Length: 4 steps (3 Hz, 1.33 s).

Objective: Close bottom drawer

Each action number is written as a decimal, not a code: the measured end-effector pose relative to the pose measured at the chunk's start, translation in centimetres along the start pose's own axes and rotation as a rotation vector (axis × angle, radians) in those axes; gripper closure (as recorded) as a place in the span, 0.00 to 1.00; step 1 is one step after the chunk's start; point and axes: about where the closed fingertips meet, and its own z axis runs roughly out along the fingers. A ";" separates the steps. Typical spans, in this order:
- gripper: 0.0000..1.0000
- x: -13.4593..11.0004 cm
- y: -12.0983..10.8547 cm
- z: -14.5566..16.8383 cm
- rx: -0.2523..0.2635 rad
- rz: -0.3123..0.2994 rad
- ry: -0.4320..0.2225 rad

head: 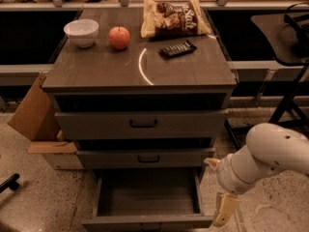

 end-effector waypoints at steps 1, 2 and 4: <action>0.00 1.7 0.5 4.1 -0.050 0.019 -0.035; 0.00 3.7 1.5 9.2 -0.131 0.069 -0.077; 0.00 4.3 1.5 10.8 -0.143 0.038 -0.078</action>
Offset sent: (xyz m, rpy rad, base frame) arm -0.0196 0.0020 -0.1515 0.1326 0.2179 -0.0394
